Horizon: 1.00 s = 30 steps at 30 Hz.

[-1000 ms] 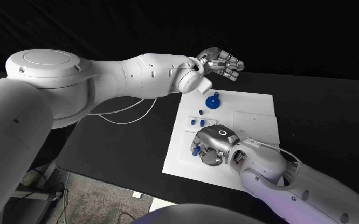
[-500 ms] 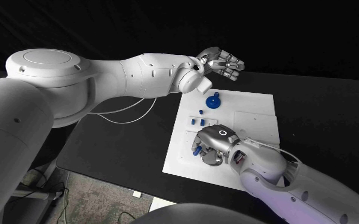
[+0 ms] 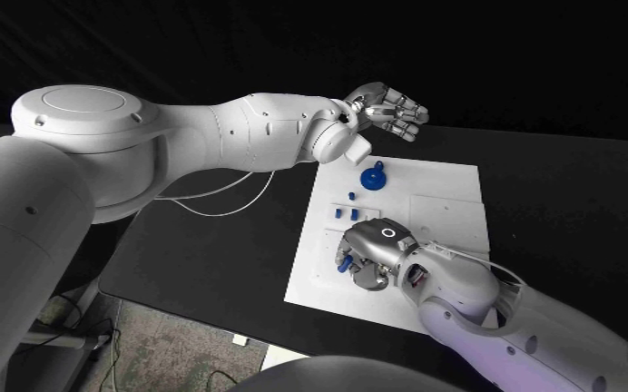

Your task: Assemble the parts on the task board

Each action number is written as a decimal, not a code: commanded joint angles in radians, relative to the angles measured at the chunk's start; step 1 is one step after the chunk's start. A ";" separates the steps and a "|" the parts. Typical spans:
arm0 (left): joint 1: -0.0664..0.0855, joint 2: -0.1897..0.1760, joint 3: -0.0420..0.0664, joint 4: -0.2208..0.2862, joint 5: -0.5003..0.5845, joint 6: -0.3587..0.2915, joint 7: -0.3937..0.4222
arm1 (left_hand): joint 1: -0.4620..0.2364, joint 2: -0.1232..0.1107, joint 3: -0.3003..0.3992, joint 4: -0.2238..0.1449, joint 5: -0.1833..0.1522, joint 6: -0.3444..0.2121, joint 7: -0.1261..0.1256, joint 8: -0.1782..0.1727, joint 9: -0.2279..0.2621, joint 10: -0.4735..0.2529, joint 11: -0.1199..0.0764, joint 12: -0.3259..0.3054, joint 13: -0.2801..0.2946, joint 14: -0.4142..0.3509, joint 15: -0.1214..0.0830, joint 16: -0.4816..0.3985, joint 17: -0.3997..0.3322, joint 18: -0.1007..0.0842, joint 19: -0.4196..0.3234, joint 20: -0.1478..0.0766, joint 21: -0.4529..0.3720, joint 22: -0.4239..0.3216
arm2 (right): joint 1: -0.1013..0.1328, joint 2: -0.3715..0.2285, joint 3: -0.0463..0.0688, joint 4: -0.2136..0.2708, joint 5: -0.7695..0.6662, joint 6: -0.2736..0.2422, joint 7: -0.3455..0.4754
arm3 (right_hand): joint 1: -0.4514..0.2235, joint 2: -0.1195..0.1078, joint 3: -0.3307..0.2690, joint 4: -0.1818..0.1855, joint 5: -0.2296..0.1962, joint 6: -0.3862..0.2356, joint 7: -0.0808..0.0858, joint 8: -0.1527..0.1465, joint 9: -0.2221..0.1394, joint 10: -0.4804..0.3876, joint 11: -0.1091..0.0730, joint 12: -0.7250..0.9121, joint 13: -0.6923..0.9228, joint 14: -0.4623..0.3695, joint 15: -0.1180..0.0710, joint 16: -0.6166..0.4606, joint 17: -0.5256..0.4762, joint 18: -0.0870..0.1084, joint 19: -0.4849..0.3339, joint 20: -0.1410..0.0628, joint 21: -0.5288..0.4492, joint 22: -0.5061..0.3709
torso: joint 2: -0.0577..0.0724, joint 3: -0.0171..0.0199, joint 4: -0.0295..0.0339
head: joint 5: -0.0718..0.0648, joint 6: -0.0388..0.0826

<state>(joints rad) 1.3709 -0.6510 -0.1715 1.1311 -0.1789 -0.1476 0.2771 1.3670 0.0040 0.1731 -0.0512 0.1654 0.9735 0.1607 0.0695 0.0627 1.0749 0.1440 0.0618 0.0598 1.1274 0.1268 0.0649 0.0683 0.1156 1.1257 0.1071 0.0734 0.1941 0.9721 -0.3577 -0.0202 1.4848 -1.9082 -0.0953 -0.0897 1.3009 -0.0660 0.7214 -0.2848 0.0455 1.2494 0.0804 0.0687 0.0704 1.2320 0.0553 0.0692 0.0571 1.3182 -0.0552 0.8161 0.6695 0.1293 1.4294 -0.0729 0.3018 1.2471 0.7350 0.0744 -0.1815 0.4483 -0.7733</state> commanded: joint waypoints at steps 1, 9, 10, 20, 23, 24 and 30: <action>0.000 0.002 0.001 0.000 0.005 0.018 0.010 | 0.000 0.007 0.000 -0.005 -0.001 0.000 0.000 -0.001 0.000 0.005 0.000 -0.004 -0.001 0.005 0.001 -0.004 0.000 0.006 0.007 0.003 0.000 -0.001 | -0.002 0.005 0.000 -0.002 -0.011 0.052 0.003 | -0.001 0.007 0.001 0.001 0.003 0.006 0.002 -0.005 -0.001 0.104 -0.016 0.005 0.004 0.002 0.002 -0.007 0.002 0.017 -0.003 -0.005 -0.007 0.001 | 0.000 0.0000 0.0011 | -0.002 0.000; 0.000 0.004 0.001 -0.001 0.005 0.018 0.009 | -0.002 0.008 -0.003 -0.007 -0.002 -0.012 0.003 -0.002 0.000 0.003 0.001 -0.004 -0.001 0.003 0.002 -0.004 0.000 0.005 0.007 0.004 0.000 -0.009 | -0.011 0.017 -0.007 -0.009 -0.008 0.062 0.008 | -0.002 0.008 -0.002 0.001 0.003 0.006 0.003 -0.005 -0.001 0.103 -0.016 0.006 0.004 0.000 0.003 -0.008 0.003 0.017 -0.005 -0.004 -0.010 0.003 | 0.000 -0.0010 -0.0005 | -0.002 -0.001; 0.000 0.005 0.001 -0.001 0.005 0.019 0.009 | -0.002 0.008 -0.003 -0.007 -0.002 -0.012 0.003 -0.002 0.000 0.003 0.001 -0.004 -0.001 0.003 0.002 -0.004 0.000 0.005 0.007 0.004 0.000 -0.009 | -0.012 0.018 -0.008 -0.010 -0.006 0.061 0.009 | -0.003 0.008 -0.002 0.001 0.003 0.005 0.003 -0.005 -0.001 0.103 -0.016 0.005 0.004 0.000 0.003 -0.007 0.003 0.016 -0.005 -0.004 -0.010 0.004 | 0.000 -0.0007 -0.0004 | -0.002 -0.002; -0.001 0.006 0.001 -0.004 0.005 0.025 0.005 | -0.004 0.010 -0.003 -0.005 -0.002 -0.011 0.002 0.000 0.000 0.003 0.001 -0.004 -0.001 0.003 0.002 -0.004 0.000 0.005 0.008 0.004 0.000 -0.010 | -0.016 0.017 -0.014 -0.020 0.029 0.018 0.019 | -0.029 -0.012 -0.087 0.008 0.083 -0.041 0.018 -0.006 -0.002 0.058 -0.006 0.004 0.003 -0.021 0.014 -0.013 -0.003 0.016 -0.027 0.008 -0.028 0.005 | 0.000 -0.0005 -0.0003 | 0.001 -0.006; -0.001 0.005 0.001 -0.005 0.005 0.022 0.004 | -0.004 0.009 -0.004 -0.005 -0.002 -0.012 0.003 -0.001 0.000 0.002 0.001 -0.004 -0.001 0.002 0.002 -0.004 0.000 0.005 0.008 0.004 0.000 -0.011 | -0.016 0.014 -0.014 -0.022 0.042 0.000 0.020 | -0.038 -0.010 -0.177 0.009 0.138 -0.055 0.022 -0.006 -0.002 0.041 -0.003 0.006 0.003 -0.032 0.020 -0.005 -0.003 0.015 -0.028 0.015 -0.041 -0.005 | 0.000 -0.0005 -0.0003 | 0.001 -0.006; -0.001 0.005 0.001 -0.004 0.005 0.022 0.004 | -0.004 0.009 -0.005 -0.005 -0.002 -0.014 0.003 -0.002 0.000 0.001 0.001 -0.004 -0.001 0.002 0.003 -0.004 0.000 0.005 0.007 0.004 0.000 -0.011 | -0.016 0.013 -0.014 -0.022 0.045 -0.004 0.020 | -0.035 -0.007 -0.198 0.005 0.147 -0.062 0.023 -0.005 -0.002 0.036 -0.002 0.006 0.003 -0.036 0.022 -0.002 -0.003 0.016 -0.029 0.016 -0.046 -0.009 | 0.000 -0.0005 -0.0003 | 0.001 -0.006; -0.002 0.004 0.001 -0.004 0.005 0.016 0.002 | -0.004 0.008 -0.007 -0.006 -0.002 -0.018 0.004 -0.002 0.000 -0.002 0.002 -0.004 -0.001 0.001 0.003 -0.004 0.000 0.006 0.007 0.005 0.000 -0.013 | -0.016 0.009 -0.014 -0.022 0.071 -0.028 0.023 | -0.054 -0.018 -0.257 0.004 0.168 -0.105 0.033 -0.008 -0.005 -0.003 0.012 -0.003 0.003 -0.049 0.032 0.007 -0.010 0.017 -0.026 0.024 -0.066 -0.026 | 0.000 0.0001 0.0001 | 0.001 -0.007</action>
<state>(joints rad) 1.3693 -0.6480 -0.1716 1.1266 -0.1788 -0.1409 0.2746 1.3670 0.0040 0.1703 -0.0539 0.1654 0.9587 0.1659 0.0695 0.0627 1.0749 0.1440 0.0618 0.0597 1.1274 0.1268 0.0650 0.0683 0.1157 1.1294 0.1108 0.0734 0.1821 0.9611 -0.3463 -0.0306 1.4658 -1.8672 -0.1217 -0.0752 1.2454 -0.0728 0.4690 -0.2810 0.2094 1.1555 0.1102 0.0665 0.0672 1.2393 0.0509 0.0755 0.0615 1.2727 -0.0207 0.8207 0.6602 0.1307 1.4022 -0.0530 0.2357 1.2231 0.7350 0.0740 -0.1815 0.4499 -0.7804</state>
